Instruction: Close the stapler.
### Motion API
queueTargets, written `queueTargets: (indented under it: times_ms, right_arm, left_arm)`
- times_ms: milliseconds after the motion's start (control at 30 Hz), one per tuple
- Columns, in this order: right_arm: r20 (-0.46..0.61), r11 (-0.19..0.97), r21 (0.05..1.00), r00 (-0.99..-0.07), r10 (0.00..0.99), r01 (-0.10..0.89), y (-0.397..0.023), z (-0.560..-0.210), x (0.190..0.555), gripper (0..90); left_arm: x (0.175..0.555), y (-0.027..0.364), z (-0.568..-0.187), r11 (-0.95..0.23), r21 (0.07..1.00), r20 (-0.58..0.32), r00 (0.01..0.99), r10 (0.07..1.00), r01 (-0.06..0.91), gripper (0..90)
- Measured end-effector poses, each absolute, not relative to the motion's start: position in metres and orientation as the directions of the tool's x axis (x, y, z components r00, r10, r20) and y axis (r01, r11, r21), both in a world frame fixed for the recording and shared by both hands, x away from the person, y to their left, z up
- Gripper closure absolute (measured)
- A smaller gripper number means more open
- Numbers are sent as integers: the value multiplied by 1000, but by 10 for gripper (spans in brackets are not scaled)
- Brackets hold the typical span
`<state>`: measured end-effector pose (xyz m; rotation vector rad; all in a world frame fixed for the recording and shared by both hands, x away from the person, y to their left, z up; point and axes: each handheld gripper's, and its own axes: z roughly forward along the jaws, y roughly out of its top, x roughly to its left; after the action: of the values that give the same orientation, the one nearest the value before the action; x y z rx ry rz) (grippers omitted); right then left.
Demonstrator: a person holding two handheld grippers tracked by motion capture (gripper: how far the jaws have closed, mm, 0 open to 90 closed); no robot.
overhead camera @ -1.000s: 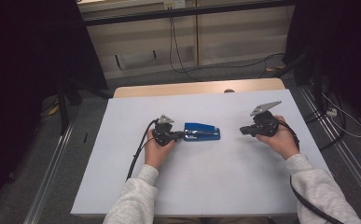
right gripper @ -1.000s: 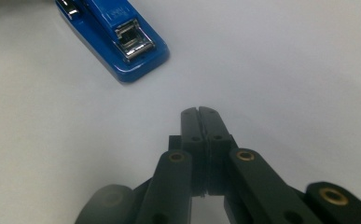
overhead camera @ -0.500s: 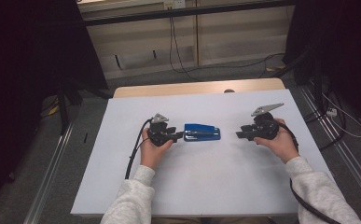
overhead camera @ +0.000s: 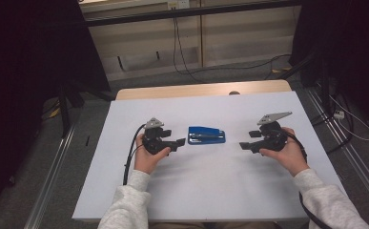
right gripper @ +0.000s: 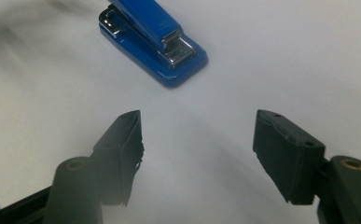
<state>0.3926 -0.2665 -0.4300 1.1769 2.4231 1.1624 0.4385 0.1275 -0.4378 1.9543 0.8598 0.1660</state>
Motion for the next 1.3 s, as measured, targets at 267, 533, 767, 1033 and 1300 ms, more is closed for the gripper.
queueTargets:
  times_ms: [267,533,767,1033,1300]
  right_arm:
    - [150,367,731,-661,736,575,-266,-430,381,231]
    - [153,355,737,-654,741,575,-275,-429,368,186]
    - [151,362,737,-662,734,570,-274,-429,358,160]
    - [141,381,731,-672,727,566,-273,-429,349,148]
    - [138,391,725,-676,724,567,-275,-430,336,143]
  left_arm:
    - [430,132,-434,-302,815,-222,746,627,496,140]
    - [419,144,-431,-300,820,-222,754,618,487,113]
    - [412,155,-430,-298,822,-216,750,625,485,91]
    - [402,169,-428,-304,825,-194,744,639,476,74]
    - [392,184,-428,-293,833,-188,739,647,469,71]
